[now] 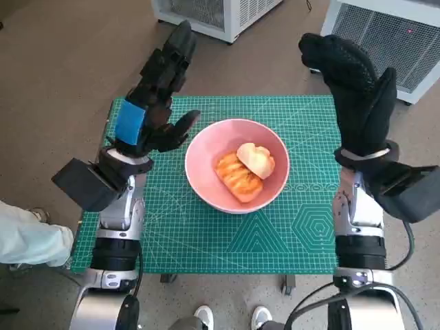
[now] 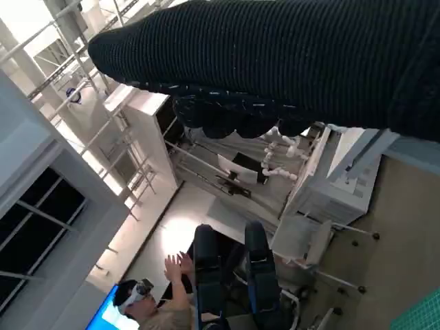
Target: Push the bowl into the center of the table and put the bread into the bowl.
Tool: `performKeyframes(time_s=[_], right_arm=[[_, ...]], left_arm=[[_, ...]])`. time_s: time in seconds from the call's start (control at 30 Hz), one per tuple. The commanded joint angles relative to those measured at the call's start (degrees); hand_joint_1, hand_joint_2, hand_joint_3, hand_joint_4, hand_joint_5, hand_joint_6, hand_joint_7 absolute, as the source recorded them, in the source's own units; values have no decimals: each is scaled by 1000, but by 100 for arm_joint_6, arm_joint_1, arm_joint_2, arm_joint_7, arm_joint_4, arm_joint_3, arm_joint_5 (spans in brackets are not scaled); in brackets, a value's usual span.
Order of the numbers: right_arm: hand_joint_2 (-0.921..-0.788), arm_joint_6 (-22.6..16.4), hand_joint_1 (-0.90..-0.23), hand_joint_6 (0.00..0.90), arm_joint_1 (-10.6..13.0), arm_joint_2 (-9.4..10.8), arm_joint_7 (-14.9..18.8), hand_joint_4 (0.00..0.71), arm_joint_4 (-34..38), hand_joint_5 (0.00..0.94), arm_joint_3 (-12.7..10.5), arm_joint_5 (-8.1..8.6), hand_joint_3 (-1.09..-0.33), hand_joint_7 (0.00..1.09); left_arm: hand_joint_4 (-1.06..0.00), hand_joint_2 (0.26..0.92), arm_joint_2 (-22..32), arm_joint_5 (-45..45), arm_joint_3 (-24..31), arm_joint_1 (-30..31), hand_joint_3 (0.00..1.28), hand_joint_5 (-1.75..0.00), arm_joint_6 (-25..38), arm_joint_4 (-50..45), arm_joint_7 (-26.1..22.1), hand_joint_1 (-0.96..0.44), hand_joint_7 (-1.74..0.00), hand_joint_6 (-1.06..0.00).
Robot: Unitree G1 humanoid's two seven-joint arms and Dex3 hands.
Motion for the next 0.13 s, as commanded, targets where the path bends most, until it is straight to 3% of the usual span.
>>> performKeyframes(time_s=[0.03, 0.13], right_arm=[[-921, 112, -669, 174, 102, -26, -35, 244, 35, 0, 14, -26, -681, 332], [-921, 124, -669, 176, 97, -27, -27, 244, 51, 0, 8, -19, -681, 330]], left_arm=[[-77, 921, -51, -76, 13, -18, 418, 0, -35, -9, 44, -683, -11, -170], [-76, 921, -52, -65, 9, -19, 417, 0, -27, -21, 62, -682, -10, -166]])
